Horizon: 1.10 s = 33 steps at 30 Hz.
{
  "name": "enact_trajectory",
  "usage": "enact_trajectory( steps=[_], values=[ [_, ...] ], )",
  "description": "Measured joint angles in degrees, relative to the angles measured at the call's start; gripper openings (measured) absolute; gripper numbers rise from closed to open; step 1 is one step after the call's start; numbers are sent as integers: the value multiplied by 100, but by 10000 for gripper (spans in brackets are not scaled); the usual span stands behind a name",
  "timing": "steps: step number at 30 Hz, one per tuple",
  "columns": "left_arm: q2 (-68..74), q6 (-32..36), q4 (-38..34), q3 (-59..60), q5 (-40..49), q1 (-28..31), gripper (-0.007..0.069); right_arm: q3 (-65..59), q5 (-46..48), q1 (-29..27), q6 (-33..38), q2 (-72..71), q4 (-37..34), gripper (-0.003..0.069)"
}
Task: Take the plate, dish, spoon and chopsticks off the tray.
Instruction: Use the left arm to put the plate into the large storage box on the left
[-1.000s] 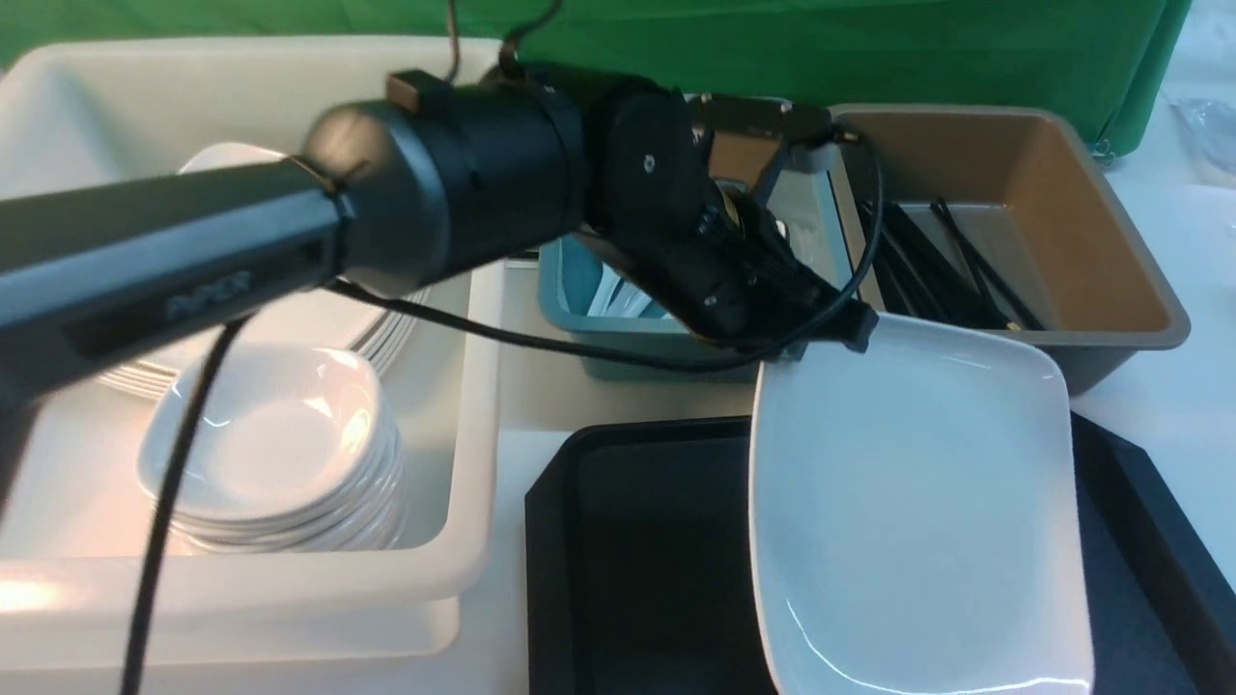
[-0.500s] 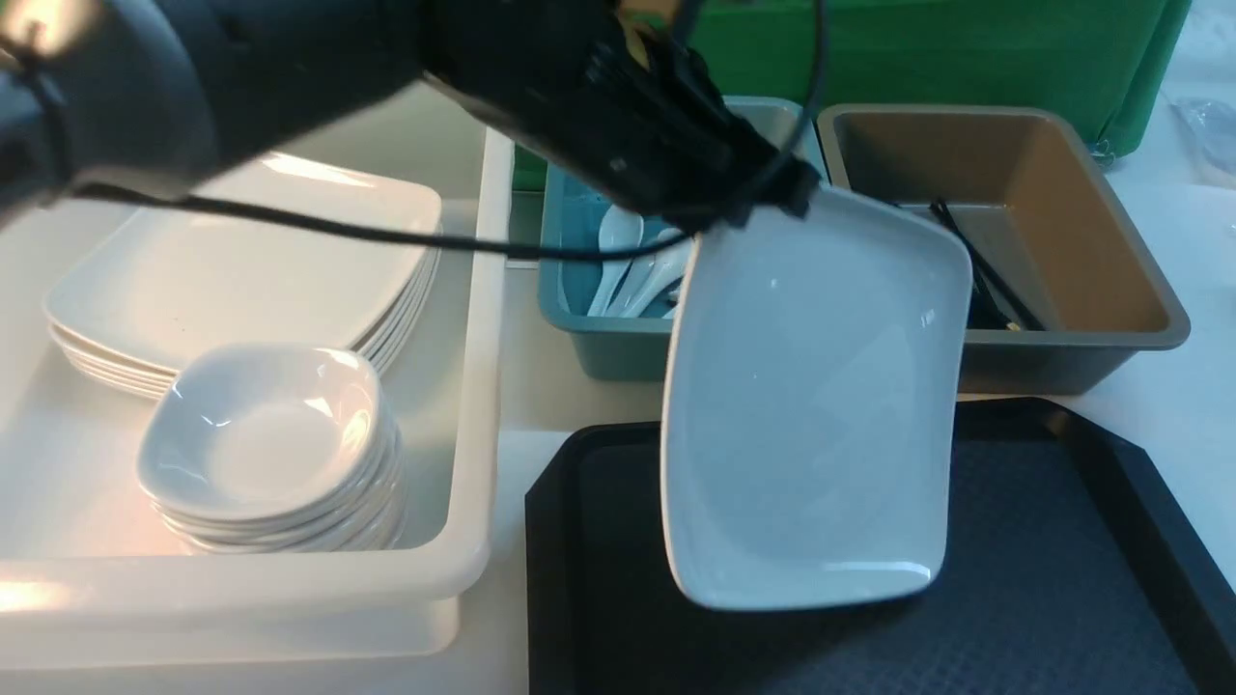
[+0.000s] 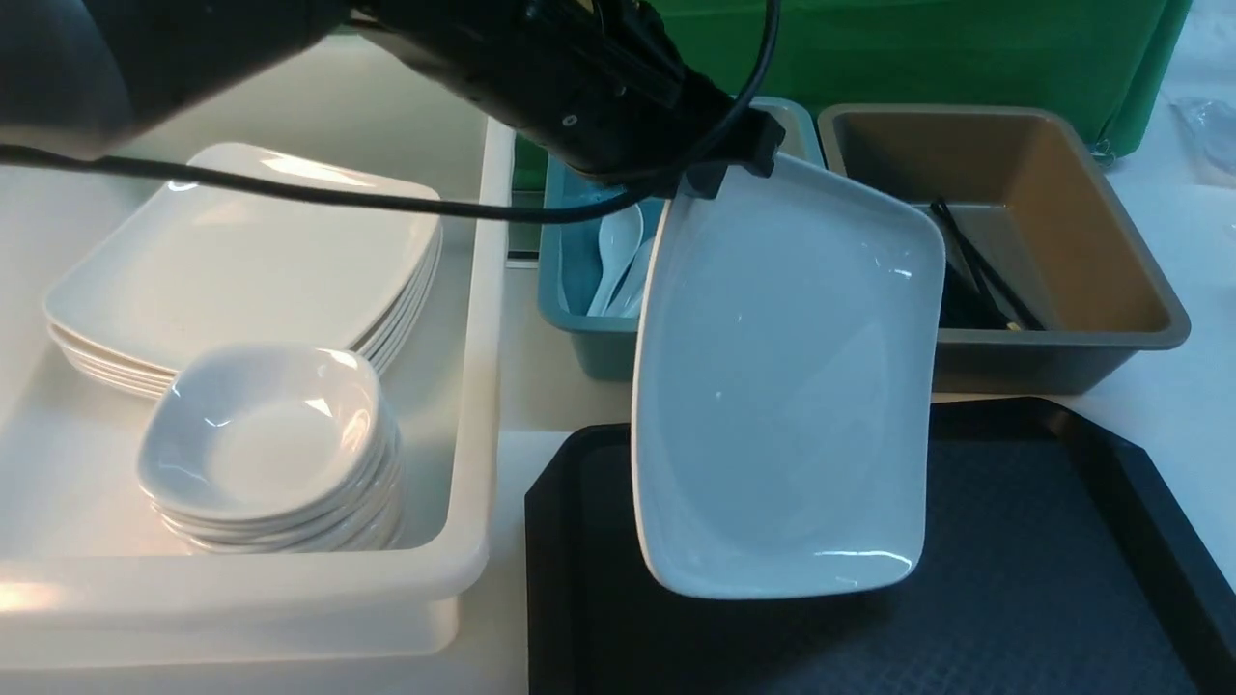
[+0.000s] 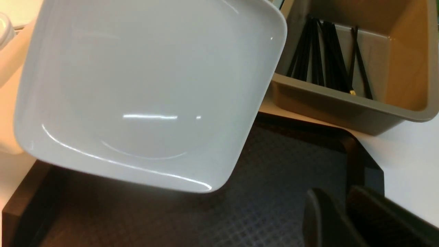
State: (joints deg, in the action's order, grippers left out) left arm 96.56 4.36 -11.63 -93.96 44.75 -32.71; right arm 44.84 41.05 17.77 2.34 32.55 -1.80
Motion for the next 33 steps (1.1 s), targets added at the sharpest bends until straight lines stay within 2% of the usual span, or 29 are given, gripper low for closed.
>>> enact_trajectory(
  steps=[4,10,16,18,19,22,24,27,33],
  values=[
    [-37,0,89,-159,39,49,22,0,0,0,0,0,0,144],
    [-109,6,-170,-715,233,561,22,0,0,0,0,0,0,144],
    [-157,6,-233,-1244,561,1442,22,0,0,0,0,0,0,144],
    [-279,6,-320,-1321,636,2022,22,0,0,0,0,0,0,144],
    [-291,6,-326,-1321,636,2068,22,0,0,0,0,0,0,144],
    [-462,27,-633,-1334,656,2995,22,0,0,0,0,0,0,144],
    [-500,60,-734,-1333,671,3260,22,0,0,0,0,0,0,145],
    [-573,184,-1060,-1333,803,4155,23,0,0,0,0,0,0,148],
    [-572,343,-1352,-1325,912,5231,24,0,0,0,0,0,0,153]
  ],
)
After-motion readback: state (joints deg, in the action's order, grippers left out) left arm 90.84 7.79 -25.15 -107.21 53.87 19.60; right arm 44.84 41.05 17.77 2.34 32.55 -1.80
